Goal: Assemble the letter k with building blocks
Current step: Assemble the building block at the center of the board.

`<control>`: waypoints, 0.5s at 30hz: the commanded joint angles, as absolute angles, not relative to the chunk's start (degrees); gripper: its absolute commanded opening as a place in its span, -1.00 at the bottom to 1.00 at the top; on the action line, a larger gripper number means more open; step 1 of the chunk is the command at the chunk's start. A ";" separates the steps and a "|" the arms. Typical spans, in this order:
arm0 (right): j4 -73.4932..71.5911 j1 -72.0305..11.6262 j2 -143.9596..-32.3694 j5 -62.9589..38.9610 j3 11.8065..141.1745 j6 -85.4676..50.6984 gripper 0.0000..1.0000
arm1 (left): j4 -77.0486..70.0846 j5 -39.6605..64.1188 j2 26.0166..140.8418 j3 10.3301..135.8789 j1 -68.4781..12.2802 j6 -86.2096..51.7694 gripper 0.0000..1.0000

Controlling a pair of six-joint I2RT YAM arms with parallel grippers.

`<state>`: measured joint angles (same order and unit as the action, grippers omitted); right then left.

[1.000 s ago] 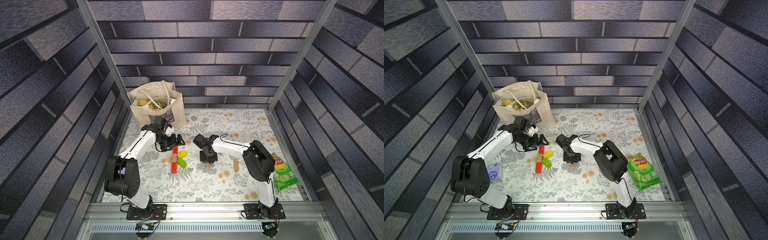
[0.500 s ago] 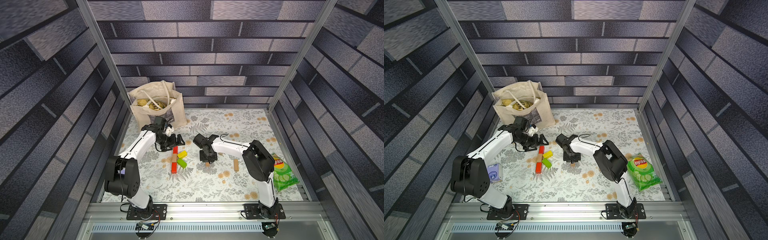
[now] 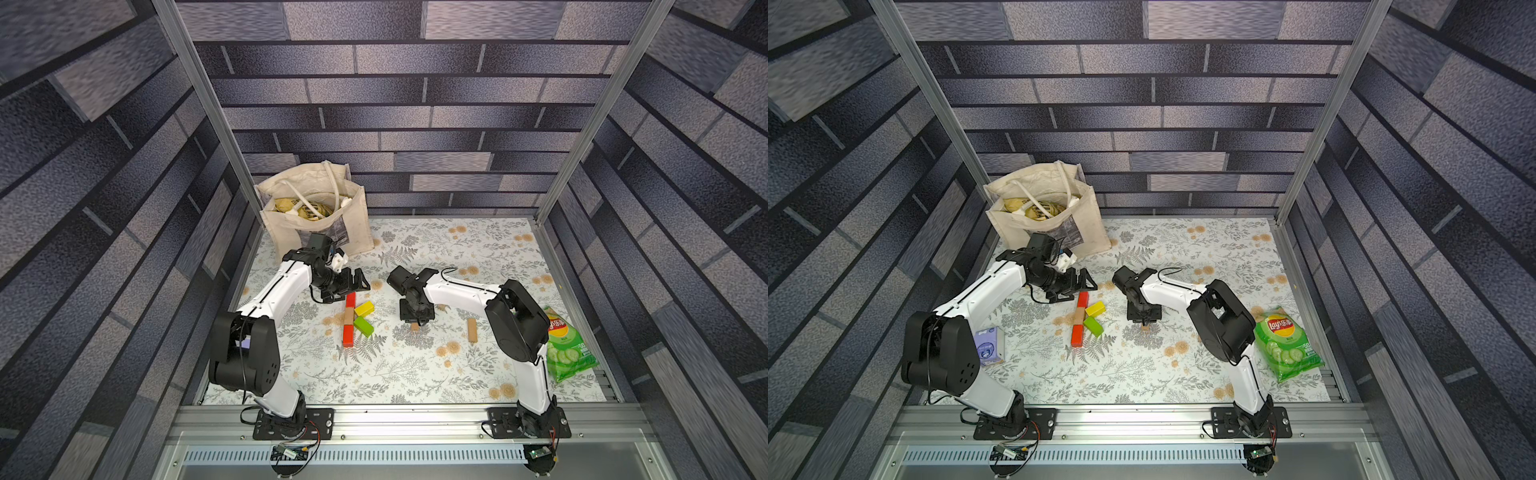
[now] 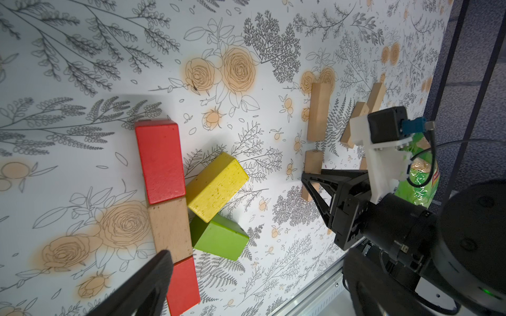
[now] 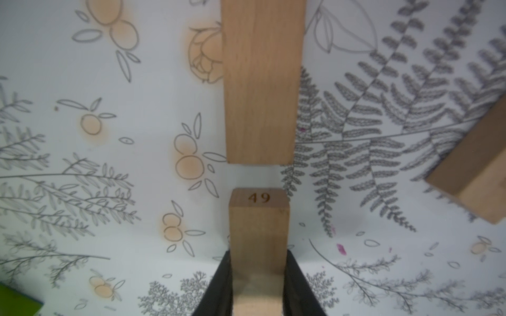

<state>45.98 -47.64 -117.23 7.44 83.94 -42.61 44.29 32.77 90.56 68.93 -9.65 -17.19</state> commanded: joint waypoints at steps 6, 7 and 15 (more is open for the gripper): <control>45.90 -46.93 -119.14 8.64 86.13 -42.99 -0.51 | 44.41 33.57 89.47 68.30 -9.05 -16.88 1.00; 45.90 -46.84 -119.18 8.59 86.27 -42.90 -0.51 | 44.40 33.57 89.47 68.29 -9.05 -16.88 1.00; 46.08 -46.52 -119.26 9.05 86.13 -42.80 -0.51 | 44.29 33.66 89.65 68.38 -9.02 -16.88 1.00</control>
<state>45.98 -47.22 -117.99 7.51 85.14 -42.61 44.29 32.77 90.56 68.93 -9.32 -17.19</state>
